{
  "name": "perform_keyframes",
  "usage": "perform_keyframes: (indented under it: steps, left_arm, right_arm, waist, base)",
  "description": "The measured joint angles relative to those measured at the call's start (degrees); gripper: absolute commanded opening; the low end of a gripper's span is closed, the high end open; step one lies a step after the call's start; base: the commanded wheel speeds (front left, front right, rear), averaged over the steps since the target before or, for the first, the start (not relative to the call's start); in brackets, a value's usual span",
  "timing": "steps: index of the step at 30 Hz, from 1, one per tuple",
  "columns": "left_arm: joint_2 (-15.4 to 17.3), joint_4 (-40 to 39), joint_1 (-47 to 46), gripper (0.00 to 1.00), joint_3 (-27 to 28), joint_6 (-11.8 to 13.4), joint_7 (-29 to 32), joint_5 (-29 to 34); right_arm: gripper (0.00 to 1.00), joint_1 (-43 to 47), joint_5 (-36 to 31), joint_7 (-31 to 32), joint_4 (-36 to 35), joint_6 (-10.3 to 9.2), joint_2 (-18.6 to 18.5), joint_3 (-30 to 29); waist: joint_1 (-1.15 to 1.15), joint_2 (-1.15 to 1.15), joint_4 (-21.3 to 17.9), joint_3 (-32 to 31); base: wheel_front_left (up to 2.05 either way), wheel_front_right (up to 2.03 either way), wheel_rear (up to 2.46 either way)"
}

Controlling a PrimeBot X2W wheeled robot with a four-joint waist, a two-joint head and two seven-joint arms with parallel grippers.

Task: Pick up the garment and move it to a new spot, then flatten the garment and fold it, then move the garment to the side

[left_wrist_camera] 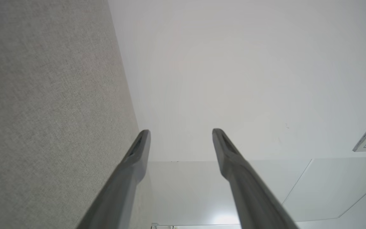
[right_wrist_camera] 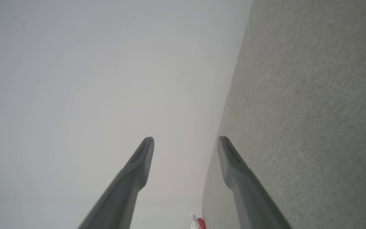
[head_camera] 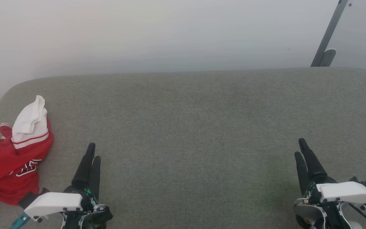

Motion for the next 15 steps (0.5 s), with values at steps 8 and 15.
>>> perform_keyframes:
  steps: [8,15]
  left_arm:
    - [0.8,-1.3,0.6,1.00,-1.0,1.0,-1.5,0.8]
    - [2.9,-1.7,0.6,1.00,-2.4,2.3,-3.6,5.0]
  right_arm:
    - [1.00,-0.3,-2.2,-1.8,-0.2,0.00,-0.8,1.1]
    - [1.00,-1.3,-8.4,-3.3,0.3,0.00,-2.4,2.2]
  waist:
    - [0.00,0.00,0.0,-0.3]
    - [0.00,0.00,-0.1,-0.5]
  base:
    - [0.00,0.00,0.00]
    - [0.00,0.00,0.00]
